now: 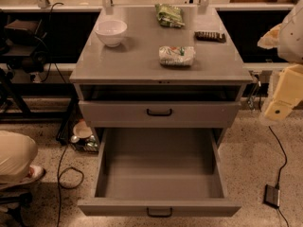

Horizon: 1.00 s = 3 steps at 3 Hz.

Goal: Place 7up can into middle drawer

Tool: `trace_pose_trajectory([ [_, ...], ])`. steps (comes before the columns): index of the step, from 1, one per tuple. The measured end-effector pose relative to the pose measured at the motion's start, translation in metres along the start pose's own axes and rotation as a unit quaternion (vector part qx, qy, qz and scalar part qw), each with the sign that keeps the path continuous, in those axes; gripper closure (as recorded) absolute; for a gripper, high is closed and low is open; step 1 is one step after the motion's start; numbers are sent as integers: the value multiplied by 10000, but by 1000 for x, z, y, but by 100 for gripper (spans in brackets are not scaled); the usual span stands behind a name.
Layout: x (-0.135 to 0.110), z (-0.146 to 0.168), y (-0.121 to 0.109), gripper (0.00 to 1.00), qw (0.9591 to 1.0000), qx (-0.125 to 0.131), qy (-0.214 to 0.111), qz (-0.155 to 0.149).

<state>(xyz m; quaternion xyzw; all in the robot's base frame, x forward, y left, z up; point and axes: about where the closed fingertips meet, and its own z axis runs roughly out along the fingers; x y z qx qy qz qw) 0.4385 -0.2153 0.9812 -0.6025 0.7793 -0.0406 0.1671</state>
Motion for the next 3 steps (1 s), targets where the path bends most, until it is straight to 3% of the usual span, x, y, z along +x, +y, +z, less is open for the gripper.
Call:
trace_pose_trajectory([
  [1,0,0,0,0,10000,0,-1,0],
  [2,-26,28,-55,0,9979,193,-614,-2],
  [3,-47,53,-96,0,9932,228,-1141,62],
])
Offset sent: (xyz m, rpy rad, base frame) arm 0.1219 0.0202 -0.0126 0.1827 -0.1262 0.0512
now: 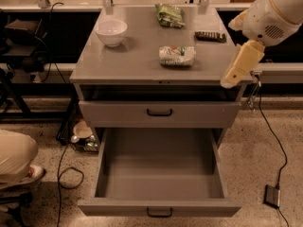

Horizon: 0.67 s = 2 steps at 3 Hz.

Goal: Place 7up can into middle drawer

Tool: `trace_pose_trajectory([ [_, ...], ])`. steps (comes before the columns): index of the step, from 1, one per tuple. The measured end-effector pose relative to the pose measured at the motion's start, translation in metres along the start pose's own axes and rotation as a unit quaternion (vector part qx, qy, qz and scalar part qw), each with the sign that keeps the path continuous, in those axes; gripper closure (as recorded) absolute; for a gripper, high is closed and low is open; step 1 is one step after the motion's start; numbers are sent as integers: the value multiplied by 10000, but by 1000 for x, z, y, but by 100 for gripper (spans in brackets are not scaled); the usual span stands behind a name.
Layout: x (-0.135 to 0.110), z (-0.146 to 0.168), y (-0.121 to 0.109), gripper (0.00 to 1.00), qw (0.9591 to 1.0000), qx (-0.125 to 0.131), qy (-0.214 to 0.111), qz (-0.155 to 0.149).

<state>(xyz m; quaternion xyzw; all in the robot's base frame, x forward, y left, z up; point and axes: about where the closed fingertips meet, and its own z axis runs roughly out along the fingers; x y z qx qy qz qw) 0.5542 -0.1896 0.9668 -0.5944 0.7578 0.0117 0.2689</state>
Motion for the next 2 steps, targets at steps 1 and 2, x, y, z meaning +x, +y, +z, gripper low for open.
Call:
trace_pose_trajectory([
  [1,-34,47,-35,0,9981,32,-608,95],
  [2,-53,83,-50,0,9959,-59,-892,124],
])
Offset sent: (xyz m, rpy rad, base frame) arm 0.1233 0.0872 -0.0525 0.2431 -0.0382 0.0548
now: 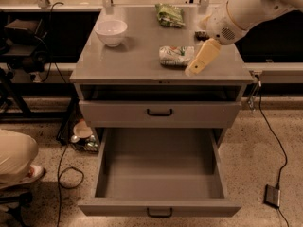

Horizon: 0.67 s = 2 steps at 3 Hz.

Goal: Place 7up can into middle drawer

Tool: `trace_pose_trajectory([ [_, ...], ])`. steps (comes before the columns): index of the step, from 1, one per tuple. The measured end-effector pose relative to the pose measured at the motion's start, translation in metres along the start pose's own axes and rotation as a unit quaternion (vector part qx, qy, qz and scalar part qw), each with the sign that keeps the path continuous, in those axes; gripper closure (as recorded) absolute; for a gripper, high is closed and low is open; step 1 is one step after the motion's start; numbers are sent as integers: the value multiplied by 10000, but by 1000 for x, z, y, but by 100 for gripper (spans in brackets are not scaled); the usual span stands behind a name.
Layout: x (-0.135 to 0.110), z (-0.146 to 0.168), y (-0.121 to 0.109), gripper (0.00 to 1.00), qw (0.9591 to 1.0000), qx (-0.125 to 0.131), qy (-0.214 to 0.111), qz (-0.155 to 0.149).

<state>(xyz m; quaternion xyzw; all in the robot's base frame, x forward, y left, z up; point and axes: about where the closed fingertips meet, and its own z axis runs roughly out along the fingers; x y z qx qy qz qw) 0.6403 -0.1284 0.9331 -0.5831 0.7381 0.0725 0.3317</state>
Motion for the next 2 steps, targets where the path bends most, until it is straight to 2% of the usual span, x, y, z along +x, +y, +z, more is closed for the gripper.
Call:
trace_pose_trajectory([
  [1,-6,32,-22,0,9999,54,-83,-19],
  [2,-8,71,-61,0,9994,309,5,-139],
])
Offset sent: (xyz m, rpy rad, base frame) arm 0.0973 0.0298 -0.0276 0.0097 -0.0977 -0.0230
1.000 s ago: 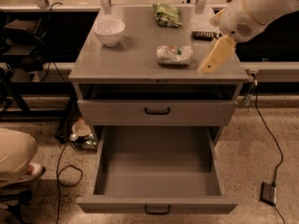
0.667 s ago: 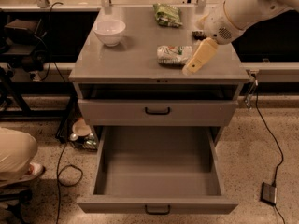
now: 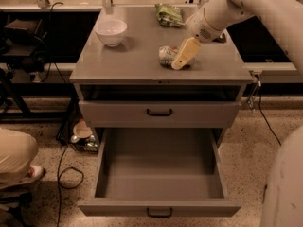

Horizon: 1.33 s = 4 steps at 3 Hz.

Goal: Place 7up can into middle drawer

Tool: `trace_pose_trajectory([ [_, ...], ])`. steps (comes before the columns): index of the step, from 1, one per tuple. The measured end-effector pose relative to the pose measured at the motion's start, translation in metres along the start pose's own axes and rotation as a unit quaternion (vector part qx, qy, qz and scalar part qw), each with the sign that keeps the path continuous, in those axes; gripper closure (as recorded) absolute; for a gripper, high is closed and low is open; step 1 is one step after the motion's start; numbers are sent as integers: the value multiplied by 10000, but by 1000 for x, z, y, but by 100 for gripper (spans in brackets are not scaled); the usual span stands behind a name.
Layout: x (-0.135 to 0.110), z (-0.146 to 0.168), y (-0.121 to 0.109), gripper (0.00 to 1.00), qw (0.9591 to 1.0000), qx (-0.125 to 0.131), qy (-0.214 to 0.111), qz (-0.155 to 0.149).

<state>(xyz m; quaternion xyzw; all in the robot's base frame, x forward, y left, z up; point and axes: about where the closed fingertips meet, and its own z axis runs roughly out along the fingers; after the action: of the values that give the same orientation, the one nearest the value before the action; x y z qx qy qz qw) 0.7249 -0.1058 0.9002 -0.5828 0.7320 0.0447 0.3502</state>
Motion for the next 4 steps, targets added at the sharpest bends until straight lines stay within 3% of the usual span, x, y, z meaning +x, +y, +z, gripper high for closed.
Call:
trace_pose_trajectory([
  [2,8,9,-1,0,9998,55,183,25],
  [3,29,16,-6,0,9981,159,599,-23],
  [4,40,19,-19,0,9972,246,709,-70],
])
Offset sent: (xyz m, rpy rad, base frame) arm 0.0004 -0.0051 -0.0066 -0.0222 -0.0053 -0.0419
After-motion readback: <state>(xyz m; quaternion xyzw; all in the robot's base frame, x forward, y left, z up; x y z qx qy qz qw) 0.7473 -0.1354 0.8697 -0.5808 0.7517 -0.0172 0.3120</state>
